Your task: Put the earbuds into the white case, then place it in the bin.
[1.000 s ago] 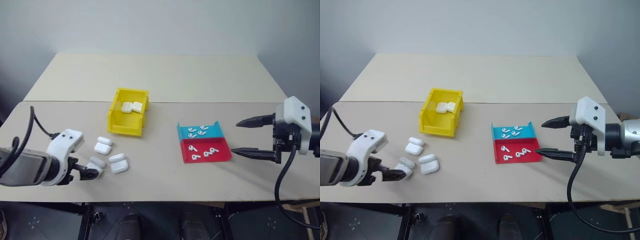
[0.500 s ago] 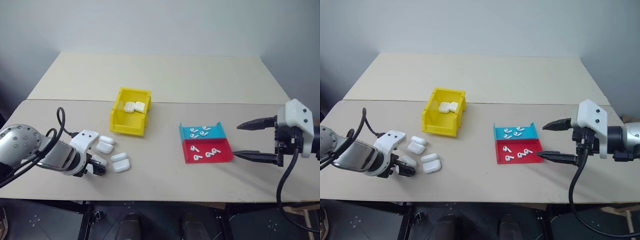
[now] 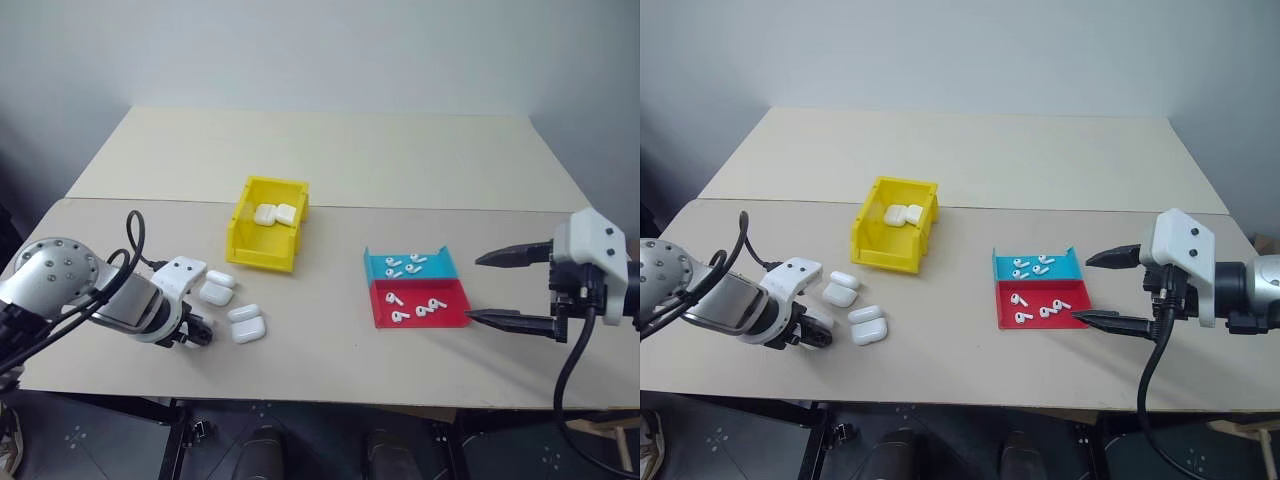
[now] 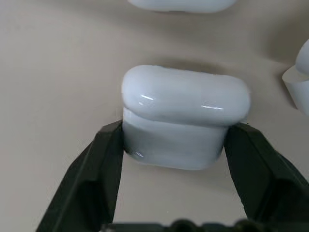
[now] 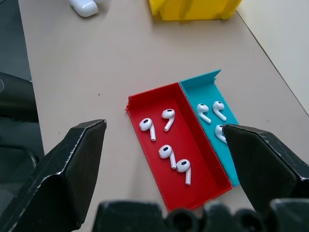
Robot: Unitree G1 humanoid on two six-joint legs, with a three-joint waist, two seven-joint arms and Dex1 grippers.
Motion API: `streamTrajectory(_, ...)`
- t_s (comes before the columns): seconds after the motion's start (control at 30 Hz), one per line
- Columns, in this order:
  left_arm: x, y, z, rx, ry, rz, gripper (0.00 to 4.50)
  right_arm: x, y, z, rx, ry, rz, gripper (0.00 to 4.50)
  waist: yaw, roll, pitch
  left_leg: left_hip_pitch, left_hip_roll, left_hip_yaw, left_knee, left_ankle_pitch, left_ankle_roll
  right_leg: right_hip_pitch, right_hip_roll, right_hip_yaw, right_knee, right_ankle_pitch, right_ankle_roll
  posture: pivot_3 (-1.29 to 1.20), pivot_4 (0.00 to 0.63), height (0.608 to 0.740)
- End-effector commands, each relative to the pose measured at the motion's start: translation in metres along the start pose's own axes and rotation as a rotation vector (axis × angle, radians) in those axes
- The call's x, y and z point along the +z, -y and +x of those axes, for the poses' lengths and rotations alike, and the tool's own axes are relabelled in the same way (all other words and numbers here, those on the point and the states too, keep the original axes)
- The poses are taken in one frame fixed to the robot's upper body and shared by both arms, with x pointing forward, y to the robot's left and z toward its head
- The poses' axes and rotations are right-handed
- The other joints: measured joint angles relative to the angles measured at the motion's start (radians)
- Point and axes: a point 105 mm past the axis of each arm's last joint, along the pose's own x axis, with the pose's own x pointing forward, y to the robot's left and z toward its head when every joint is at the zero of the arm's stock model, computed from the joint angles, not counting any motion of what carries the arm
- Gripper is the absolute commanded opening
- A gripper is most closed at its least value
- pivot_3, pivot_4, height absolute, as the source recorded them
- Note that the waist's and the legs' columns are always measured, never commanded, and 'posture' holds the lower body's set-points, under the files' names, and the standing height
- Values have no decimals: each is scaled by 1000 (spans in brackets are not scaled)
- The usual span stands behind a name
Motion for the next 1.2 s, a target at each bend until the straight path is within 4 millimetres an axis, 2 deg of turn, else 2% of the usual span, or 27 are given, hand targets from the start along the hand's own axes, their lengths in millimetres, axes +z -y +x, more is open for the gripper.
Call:
streamTrajectory(0.03, -5, 0, -5, -6, -5, 18, 2846, 9, 2, -6, -26, 15, -35, 4500, -1, 0, 0, 0, 0, 0, 0, 0, 0, 0, 0, 0, 0, 0, 0, 0, 150, 740)
streamTrajectory(0.17, -5, -6, -19, 44, 44, 39, 2846, 9, 6, -4, -32, 17, -36, 4500, -10, -1, 1, -1, 0, 0, 0, 0, 0, -1, 0, 0, 0, 0, 0, 0, 150, 740)
streamTrajectory(0.23, -3, -12, -34, 84, 95, 56, 2846, 9, 7, -3, -33, 22, -36, 4500, -15, -4, 2, -1, 0, 0, 0, 0, 0, -1, 0, 0, 0, 0, 0, 0, 150, 740)
streamTrajectory(0.37, 10, -8, -75, 59, 281, 131, 2846, 8, 8, -1, -37, 33, -42, 4500, -19, -6, 4, -2, 0, 0, 0, 0, 0, -2, 0, 0, 0, 0, 0, 0, 150, 740)
streamTrajectory(0.43, 21, -2, -101, 14, 450, 189, 2846, 8, 9, 0, -44, 48, -43, 4500, -22, -6, 4, -2, 0, 1, -1, 0, 0, -2, 0, 0, -1, 0, 0, 0, 150, 740)
streamTrajectory(0.5, 30, 2, -125, -45, 696, 214, 2846, 7, 10, 1, -48, 63, -43, 4500, -23, -5, 3, -2, 0, 1, -1, 0, 0, -2, 0, -1, -1, 0, 0, 0, 150, 740)
streamTrajectory(0.6, 31, 4, -147, -70, 1016, 283, 2846, 8, 11, 4, -50, 82, -46, 4500, -27, -5, 3, -1, 0, 1, -3, 2, -3, -2, 0, -1, -1, 0, 0, 0, 150, 740)
streamTrajectory(0.67, 26, 21, -158, -246, 1122, 395, 2846, 12, 12, 6, -46, 104, -47, 4500, -25, -5, 3, -1, 0, 1, -3, 3, -5, -3, 0, -1, -1, 0, 0, 0, 150, 740)
streamTrajectory(0.8, 28, 45, -163, -598, 1234, 548, 2846, 20, 15, 12, -26, 120, -53, 4500, -18, -5, 3, -1, 0, 1, -2, 3, -4, -1, 0, -1, -1, 0, -1, 0, 150, 740)
streamTrajectory(0.93, 44, 69, -150, -712, 1387, 739, 2846, 24, 11, 24, 47, 51, -52, 4500, -16, -3, 1, -2, 0, 0, -1, 2, -3, 0, 0, -1, -2, 1, 0, 0, 150, 740)
streamTrajectory(1.03, 49, 78, -149, -818, 1522, 784, 2846, 23, 12, 31, 88, -21, -52, 4500, -24, -4, 2, -4, 0, 1, 1, 1, -2, -2, 0, 1, -2, 1, 1, 0, 150, 740)
streamTrajectory(1.1, 51, 87, -141, -887, 1454, 916, 2846, 20, 15, 37, 103, -95, -66, 4500, -30, -4, 2, -6, 0, 0, 1, 0, -1, -3, 1, 1, -2, 1, 1, 0, 150, 740)
streamTrajectory(1.2, 57, 98, -131, -982, 1383, 993, 2846, 9, 15, 48, 143, -203, -111, 3892, -29, -4, 2, -5, 1, 0, 1, 0, 0, -4, 1, 1, -2, 1, 1, 0, 150, 740)
